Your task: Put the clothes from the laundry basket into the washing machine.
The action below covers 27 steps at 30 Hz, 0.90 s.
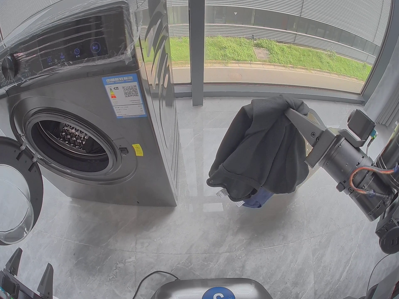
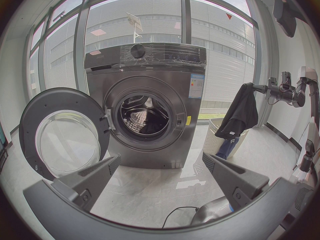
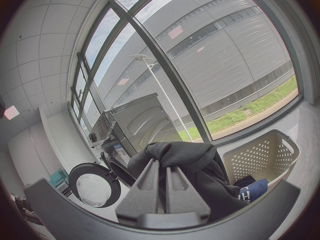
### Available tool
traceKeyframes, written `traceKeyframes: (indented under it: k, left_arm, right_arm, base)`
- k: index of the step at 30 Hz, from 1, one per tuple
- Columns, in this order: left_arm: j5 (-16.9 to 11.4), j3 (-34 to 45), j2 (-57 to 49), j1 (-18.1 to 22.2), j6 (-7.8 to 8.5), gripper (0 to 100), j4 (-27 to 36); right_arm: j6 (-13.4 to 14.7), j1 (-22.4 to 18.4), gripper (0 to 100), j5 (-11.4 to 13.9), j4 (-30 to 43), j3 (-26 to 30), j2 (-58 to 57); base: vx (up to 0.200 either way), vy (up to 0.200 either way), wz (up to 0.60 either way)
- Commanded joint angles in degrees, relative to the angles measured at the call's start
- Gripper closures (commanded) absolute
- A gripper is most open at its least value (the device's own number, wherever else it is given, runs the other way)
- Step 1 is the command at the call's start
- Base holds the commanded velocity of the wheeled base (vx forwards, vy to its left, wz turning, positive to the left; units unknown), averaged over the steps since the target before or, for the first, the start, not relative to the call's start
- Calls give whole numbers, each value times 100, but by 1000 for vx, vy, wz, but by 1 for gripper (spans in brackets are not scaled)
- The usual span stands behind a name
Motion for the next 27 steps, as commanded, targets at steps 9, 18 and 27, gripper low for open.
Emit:
traceKeyframes:
  k: [9, 18, 27]
  left_arm:
    - [-2, 84, -66, 2, -6, 0, 0]
    - [-2, 84, -66, 2, -14, 0, 0]
    - [-11, 84, -66, 2, -14, 0, 0]
  right_arm:
    - [-4, 2, 100, 1, -4, 17, 7]
    - [-4, 2, 100, 9, -4, 61, 15]
    - [-4, 2, 100, 18, -4, 70, 15]
  base:
    - [-200, 0, 0]
    - [-22, 44, 0]
    - [0, 200, 0]
